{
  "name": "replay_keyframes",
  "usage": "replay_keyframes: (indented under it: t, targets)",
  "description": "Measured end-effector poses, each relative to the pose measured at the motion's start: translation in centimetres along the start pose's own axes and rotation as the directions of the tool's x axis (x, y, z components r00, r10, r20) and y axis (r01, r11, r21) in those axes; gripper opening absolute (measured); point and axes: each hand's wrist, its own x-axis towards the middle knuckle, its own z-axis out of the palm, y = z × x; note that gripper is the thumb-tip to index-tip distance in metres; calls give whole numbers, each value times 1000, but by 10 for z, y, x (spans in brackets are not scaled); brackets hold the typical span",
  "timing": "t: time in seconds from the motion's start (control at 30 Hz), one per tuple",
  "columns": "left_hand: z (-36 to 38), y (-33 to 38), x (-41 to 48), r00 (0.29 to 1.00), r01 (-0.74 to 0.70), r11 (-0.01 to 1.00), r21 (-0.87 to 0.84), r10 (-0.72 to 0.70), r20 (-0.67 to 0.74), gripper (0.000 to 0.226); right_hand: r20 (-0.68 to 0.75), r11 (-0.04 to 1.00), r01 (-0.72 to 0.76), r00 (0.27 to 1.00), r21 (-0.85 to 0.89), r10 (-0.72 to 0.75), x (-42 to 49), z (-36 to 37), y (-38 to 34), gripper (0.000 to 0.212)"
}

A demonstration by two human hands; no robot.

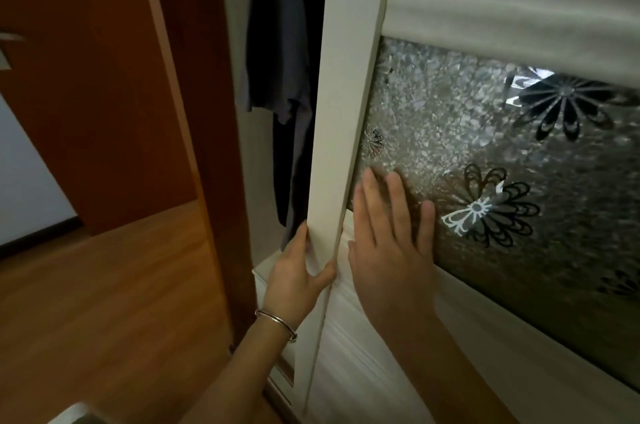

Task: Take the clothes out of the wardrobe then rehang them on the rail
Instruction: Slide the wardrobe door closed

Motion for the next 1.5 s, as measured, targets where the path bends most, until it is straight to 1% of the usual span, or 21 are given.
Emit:
replay_keyframes:
  t: [0.1,0.23,0.37,0.47,0.53,0.6,0.63,0.7,0.73,0.8,0.87,0.93,1.03,1.1,1.2,1.3,1.5]
  targets:
    - [-14,-18,18,1000,10,1000,-24,-10,4,71,15,998,6,1000,-67,-5,15,17,-22,60]
    - [-34,-42,45,999,47,998,-40,-47,10,72,-11,993,24,1000,-120,-26,39,35,-53,62]
    - [-57,-62,71,998,60,998,-31,-60,6,72,-20,991,27,999,-133,-30,64,50,-84,64]
    - [-71,-75,90,996,87,996,4,-87,-8,73,-18,994,27,999,-103,-29,82,60,-107,62]
    - [-82,-82,99,996,68,992,102,-62,-57,72,-9,996,41,999,-75,-42,94,65,-120,63]
    - [-92,-91,107,988,38,970,241,0,-155,72,12,997,55,998,-59,-54,105,68,-131,70]
    - [-97,-94,111,978,53,960,274,6,-209,73,26,997,62,998,-49,-61,109,70,-136,75]
    - [-107,-97,117,957,118,958,262,-40,-286,85,58,997,76,995,-19,-75,117,72,-145,83]
    - [-111,-99,121,952,149,957,249,-70,-299,94,74,997,82,994,-6,-81,120,74,-149,86]
    - [-115,-103,128,950,202,952,228,-134,-282,111,103,996,89,990,20,-91,127,77,-156,90]
    - [-117,-109,137,947,265,950,164,-225,-231,123,126,995,86,988,47,-92,132,80,-162,90]
    - [-120,-114,144,938,320,945,64,-306,-164,128,133,995,71,988,67,-79,136,83,-167,90]
    - [-127,-121,154,930,352,936,5,-350,-114,130,144,994,60,987,95,-73,142,86,-174,88]
    - [-129,-125,157,924,368,929,-26,-369,-97,128,160,993,63,984,95,-78,145,87,-178,88]
    - [-131,-129,160,910,404,913,-54,-408,-79,127,199,991,69,976,113,-91,150,88,-182,96]
    - [-135,-131,166,908,413,910,-31,-414,-68,125,247,990,77,964,116,-104,154,87,-188,102]
    - [-139,-128,171,918,395,916,71,-390,-67,99,267,989,106,955,105,-131,165,85,-196,97]
